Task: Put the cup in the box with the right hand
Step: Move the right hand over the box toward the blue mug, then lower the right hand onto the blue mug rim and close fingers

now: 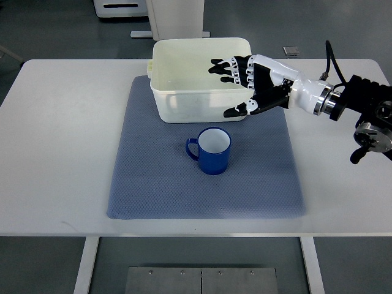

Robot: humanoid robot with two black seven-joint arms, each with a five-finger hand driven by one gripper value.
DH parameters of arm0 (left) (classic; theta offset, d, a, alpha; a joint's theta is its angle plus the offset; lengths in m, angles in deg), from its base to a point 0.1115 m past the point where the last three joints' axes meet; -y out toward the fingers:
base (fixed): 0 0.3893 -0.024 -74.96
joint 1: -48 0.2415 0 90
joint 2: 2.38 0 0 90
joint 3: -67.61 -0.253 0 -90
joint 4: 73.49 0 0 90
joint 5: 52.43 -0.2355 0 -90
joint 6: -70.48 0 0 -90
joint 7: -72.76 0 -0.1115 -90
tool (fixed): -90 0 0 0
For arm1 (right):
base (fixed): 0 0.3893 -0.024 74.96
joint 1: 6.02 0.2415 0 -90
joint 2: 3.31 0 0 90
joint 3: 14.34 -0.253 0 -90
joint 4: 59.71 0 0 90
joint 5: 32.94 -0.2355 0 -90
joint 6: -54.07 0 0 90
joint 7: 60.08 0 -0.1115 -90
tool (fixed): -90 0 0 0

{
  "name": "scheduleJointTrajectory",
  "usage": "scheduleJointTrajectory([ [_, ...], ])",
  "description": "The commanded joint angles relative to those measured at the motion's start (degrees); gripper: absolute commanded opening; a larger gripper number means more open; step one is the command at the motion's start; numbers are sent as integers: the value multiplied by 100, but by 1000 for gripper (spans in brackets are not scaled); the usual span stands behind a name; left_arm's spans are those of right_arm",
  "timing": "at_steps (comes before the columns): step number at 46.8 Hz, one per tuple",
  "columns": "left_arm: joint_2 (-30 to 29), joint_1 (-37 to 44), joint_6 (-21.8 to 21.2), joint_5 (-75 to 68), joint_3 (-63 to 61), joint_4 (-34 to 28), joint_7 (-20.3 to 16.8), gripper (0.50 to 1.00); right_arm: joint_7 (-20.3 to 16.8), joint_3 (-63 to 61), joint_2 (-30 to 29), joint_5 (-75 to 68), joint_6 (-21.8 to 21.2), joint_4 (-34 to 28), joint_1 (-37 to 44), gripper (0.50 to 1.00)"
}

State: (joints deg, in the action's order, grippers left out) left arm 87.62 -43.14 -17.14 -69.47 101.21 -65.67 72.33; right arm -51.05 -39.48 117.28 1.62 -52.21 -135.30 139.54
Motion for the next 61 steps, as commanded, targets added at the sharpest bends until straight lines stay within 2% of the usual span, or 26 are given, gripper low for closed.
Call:
scheduleJointTrajectory([
  [1, 0, 0, 0, 0, -2, 0, -1, 1000, -7, 149, 0, 130, 1, 1, 16, 1000],
  [25, 0, 0, 0, 0, 7, 0, -1, 1000, -183, 571, -79, 394, 115, 54, -63, 993],
  [35, 0, 0, 0, 0, 7, 0, -1, 1000, -236, 642, -167, 385, 467, 141, -89, 993],
  [61, 0, 0, 0, 0, -2, 0, -1, 1000, -394, 642, -633, 376, 731, 449, -300, 993],
])
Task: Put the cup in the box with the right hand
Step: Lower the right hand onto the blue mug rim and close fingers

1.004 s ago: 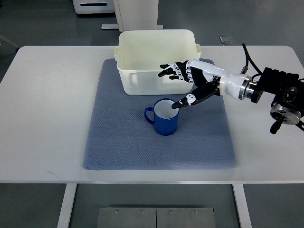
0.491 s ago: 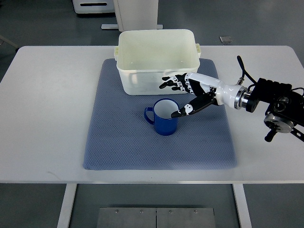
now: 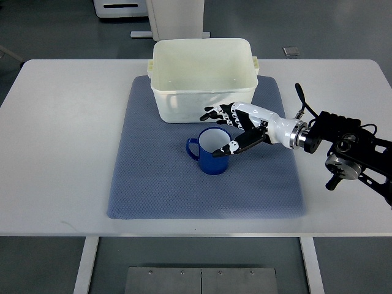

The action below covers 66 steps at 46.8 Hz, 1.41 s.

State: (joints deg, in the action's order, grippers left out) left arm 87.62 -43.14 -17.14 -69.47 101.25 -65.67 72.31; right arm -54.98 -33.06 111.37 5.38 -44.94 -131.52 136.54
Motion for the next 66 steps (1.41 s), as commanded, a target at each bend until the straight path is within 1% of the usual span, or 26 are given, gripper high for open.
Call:
scheduleJointTrajectory([
  [1, 0, 0, 0, -1, -7, 0, 1, 1000, 0, 0, -60, -9, 4, 97, 0, 993],
  [15, 0, 0, 0, -1, -7, 0, 1, 1000, -9, 0, -201, -9, 92, 335, -35, 993],
  [33, 0, 0, 0, -1, 2, 0, 1, 1000, -9, 150, -359, 0, 92, 388, -88, 993],
  [66, 0, 0, 0, -1, -7, 0, 1, 1000, 26, 176, -508, -9, 92, 695, -273, 995],
])
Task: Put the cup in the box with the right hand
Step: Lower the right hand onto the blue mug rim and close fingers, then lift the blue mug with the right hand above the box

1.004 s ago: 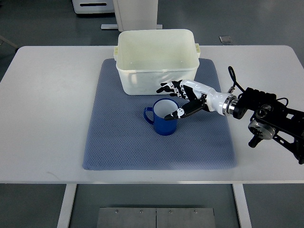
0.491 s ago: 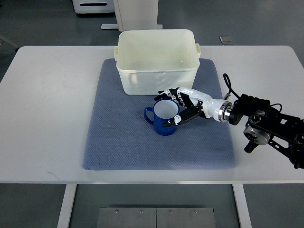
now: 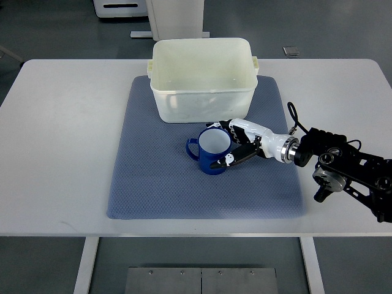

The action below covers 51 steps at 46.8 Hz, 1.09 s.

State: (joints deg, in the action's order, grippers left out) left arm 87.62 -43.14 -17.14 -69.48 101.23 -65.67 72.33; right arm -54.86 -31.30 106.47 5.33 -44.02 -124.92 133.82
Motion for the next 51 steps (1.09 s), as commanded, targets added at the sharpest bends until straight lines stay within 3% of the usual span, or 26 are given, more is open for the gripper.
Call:
scheduleJointTrajectory([
  [1, 0, 0, 0, 0, -5, 0, -1, 1000, 14, -1, -18, -4, -1, 52, -1, 995],
  [9, 0, 0, 0, 0, 4, 0, -1, 1000, 32, -1, -88, -13, -1, 105, -36, 979],
  [14, 0, 0, 0, 0, 4, 0, -1, 1000, 49, -1, -124, -31, -1, 105, -36, 908],
  [15, 0, 0, 0, 9, 4, 0, -1, 1000, 58, -1, -141, -31, -1, 105, -36, 879],
  [17, 0, 0, 0, 0, -4, 0, -1, 1000, 76, -1, -141, -40, -1, 105, -36, 766],
  [20, 0, 0, 0, 0, 4, 0, -1, 1000, 93, -1, -141, -48, -18, 105, -36, 500],
  [37, 0, 0, 0, 0, 4, 0, -1, 1000, 84, -88, -71, -101, -1, 70, 87, 500],
  [51, 0, 0, 0, 0, 4, 0, -1, 1000, 49, -335, 1115, -487, -124, -905, 684, 500],
])
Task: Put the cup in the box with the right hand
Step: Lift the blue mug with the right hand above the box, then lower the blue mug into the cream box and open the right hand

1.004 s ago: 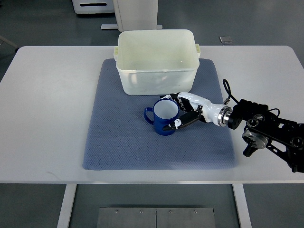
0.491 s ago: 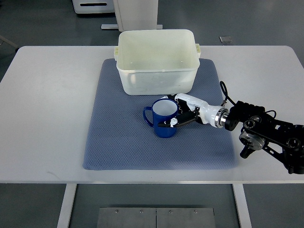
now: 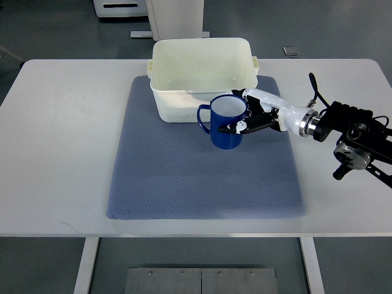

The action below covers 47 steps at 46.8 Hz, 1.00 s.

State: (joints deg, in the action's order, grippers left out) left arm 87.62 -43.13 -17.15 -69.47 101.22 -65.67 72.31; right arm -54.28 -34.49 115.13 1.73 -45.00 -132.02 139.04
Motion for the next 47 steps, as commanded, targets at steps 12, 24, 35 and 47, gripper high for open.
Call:
scheduleJointTrajectory([
  [12, 0, -1, 1, -1, 5, 1, 1, 1000, -264, -7, 513, -610, -122, -134, 980, 500],
  [24, 0, -1, 1, -1, -4, 1, 1, 1000, -466, 37, -84, -927, -52, 955, 1640, 500],
  [35, 0, -1, 1, -1, 5, 1, 1, 1000, -563, 28, -972, -962, -16, 2089, 1939, 500],
  [47, 0, -1, 1, -1, 5, 1, 1, 1000, -554, 28, -1666, -953, 133, 2959, 1913, 500],
])
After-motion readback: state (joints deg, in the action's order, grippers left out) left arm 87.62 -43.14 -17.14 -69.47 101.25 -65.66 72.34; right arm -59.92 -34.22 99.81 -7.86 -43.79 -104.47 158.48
